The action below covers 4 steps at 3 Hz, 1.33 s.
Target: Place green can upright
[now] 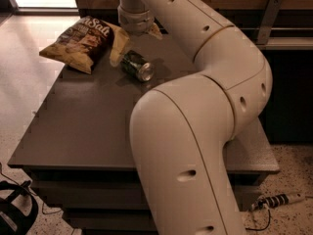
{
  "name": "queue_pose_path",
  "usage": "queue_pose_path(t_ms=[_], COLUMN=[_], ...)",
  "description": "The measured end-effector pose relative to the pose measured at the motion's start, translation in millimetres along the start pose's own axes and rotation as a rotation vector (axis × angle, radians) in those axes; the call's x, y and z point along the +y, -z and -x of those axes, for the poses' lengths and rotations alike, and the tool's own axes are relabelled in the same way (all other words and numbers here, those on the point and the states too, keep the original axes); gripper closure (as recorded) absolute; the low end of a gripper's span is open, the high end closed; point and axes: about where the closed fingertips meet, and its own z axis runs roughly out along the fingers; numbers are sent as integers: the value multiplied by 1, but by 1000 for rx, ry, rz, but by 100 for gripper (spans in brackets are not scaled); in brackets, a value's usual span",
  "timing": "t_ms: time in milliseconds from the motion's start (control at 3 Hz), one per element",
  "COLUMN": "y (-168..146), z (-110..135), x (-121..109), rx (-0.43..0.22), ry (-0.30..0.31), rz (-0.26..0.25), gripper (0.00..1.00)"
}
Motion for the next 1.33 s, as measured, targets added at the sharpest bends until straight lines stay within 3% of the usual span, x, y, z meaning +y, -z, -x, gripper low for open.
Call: queue_pose_path(t_ms=[1000, 1333], y=[-22, -39], z=[-13, -12], x=[6, 12], rx=[74, 82], ry=[-75, -65], rz=[-5, 42], gripper=[0, 0])
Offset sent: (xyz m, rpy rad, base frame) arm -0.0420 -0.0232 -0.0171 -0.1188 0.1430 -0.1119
